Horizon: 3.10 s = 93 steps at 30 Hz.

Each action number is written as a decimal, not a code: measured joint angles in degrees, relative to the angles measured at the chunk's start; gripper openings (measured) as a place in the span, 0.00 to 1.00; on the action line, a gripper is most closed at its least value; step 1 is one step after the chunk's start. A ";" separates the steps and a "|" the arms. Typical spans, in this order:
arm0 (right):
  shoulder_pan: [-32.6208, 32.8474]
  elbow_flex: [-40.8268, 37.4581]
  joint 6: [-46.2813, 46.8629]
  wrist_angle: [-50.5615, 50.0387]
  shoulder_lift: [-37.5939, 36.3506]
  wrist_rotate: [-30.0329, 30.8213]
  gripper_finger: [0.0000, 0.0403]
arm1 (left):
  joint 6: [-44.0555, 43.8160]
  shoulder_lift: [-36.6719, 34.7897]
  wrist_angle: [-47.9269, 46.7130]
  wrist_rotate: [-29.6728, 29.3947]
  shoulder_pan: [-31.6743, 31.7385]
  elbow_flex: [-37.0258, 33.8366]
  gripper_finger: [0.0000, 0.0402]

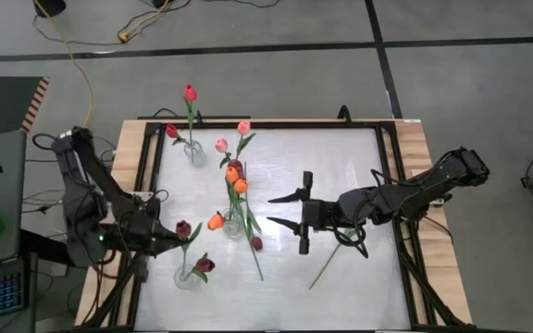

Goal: Sort flowers into vase by color
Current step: Put the dark red tulip into the bottom transparent vase

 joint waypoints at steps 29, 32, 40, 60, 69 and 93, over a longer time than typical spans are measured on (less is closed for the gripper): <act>-0.02 0.00 -0.04 0.02 0.00 -0.02 0.49 | -10.98 6.03 -5.34 5.47 -1.75 0.00 0.04; -0.02 0.00 -0.04 0.02 0.00 -0.02 0.49 | -10.85 6.01 -5.38 6.63 -1.75 0.00 0.10; -0.02 0.00 -0.04 0.02 0.00 -0.02 0.49 | -7.44 5.84 -5.37 8.73 -1.75 0.00 0.28; 0.00 0.00 6.79 -3.56 -0.02 -0.20 0.49 | 0.07 -6.68 -5.35 -0.34 -0.85 0.02 0.29; -1.08 0.05 21.97 -16.11 1.48 -0.31 0.49 | 5.92 -7.54 -6.99 3.61 11.70 0.02 0.29; -10.94 0.04 33.37 -12.93 25.13 -1.97 0.49 | 15.90 -8.32 -9.68 18.68 35.99 0.02 0.29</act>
